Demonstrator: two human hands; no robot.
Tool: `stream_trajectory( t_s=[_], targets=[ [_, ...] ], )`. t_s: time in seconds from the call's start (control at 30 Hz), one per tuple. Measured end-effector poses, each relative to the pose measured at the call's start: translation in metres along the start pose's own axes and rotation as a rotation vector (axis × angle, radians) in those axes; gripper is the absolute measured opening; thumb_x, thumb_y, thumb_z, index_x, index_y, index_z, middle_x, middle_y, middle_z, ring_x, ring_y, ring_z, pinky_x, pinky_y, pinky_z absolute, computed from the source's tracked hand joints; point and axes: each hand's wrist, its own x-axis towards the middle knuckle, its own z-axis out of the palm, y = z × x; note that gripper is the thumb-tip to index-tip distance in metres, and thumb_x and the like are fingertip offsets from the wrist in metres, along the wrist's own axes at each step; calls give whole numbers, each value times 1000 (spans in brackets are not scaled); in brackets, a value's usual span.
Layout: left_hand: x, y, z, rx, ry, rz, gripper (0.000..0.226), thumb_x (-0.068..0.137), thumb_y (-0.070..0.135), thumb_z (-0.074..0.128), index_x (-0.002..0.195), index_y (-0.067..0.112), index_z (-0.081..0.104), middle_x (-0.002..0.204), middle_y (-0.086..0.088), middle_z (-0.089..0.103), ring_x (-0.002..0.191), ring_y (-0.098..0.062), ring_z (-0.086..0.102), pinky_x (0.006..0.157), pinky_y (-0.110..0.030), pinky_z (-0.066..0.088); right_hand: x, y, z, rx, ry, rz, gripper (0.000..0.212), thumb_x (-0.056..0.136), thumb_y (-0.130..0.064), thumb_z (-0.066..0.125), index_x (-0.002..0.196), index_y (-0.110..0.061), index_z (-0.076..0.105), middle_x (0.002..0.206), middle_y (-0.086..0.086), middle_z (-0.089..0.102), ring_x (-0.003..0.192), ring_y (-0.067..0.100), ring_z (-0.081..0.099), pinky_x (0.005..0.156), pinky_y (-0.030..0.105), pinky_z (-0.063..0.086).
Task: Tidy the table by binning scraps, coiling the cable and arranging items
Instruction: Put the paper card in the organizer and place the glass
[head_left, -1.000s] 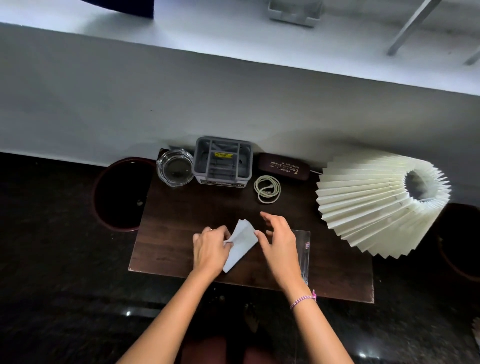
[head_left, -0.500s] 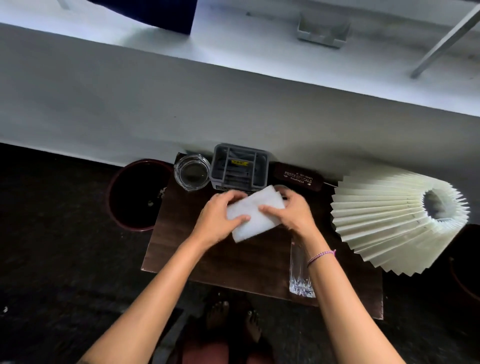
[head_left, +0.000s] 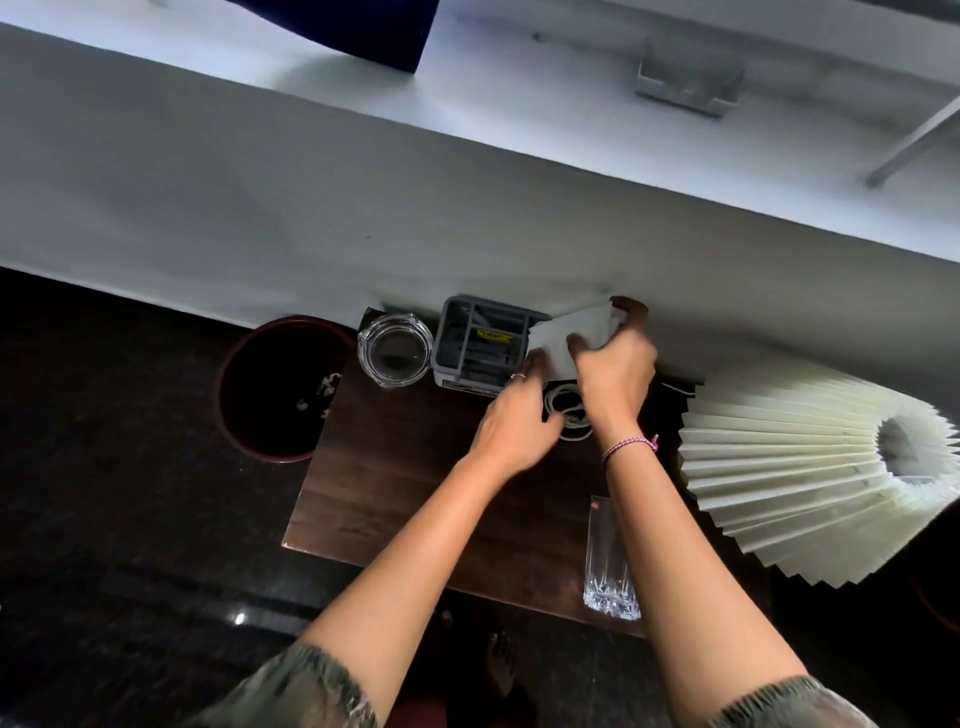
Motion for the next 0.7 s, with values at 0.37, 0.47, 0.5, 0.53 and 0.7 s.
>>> stream_trajectory(
  t_s=[0.37, 0.47, 0.5, 0.53, 0.7],
  targets=[
    [11, 8, -5, 13, 18, -6, 65, 84, 12, 54, 142, 10, 24, 121, -22, 59, 109, -38, 57, 84, -44, 51, 6, -5, 17, -18, -106, -88, 47, 79, -8, 60, 121, -7, 38, 111, 18, 63, 101, 37, 61, 78, 39, 50],
    [10, 5, -5, -12, 51, 5, 63, 84, 7, 52, 142, 9, 28, 121, -21, 60, 112, -37, 56, 87, -43, 50, 9, -1, 26, -5, -223, -21, 51, 81, -9, 62, 125, -6, 35, 121, 20, 57, 108, 38, 57, 85, 40, 49],
    [9, 3, -6, -16, 69, 10, 61, 83, 4, 51, 140, 9, 30, 121, -22, 60, 113, -37, 56, 88, -42, 49, 10, 0, 28, 10, -258, -1, 53, 82, -11, 62, 127, -6, 34, 124, 20, 55, 111, 38, 56, 88, 40, 48],
    [8, 1, -7, -17, 89, 12, 58, 83, 2, 50, 138, 8, 33, 119, -22, 60, 112, -37, 56, 88, -40, 48, 11, 1, 28, 35, -288, 12, 54, 83, -13, 62, 128, -6, 33, 126, 20, 53, 113, 37, 54, 92, 40, 48],
    [-3, -6, -6, -63, 167, -11, 60, 83, 1, 48, 140, 13, 33, 122, -20, 59, 115, -34, 54, 93, -38, 45, -2, 14, 16, 147, -223, -28, 52, 85, -20, 61, 129, -5, 38, 119, 18, 59, 111, 31, 56, 89, 28, 41]
  ],
)
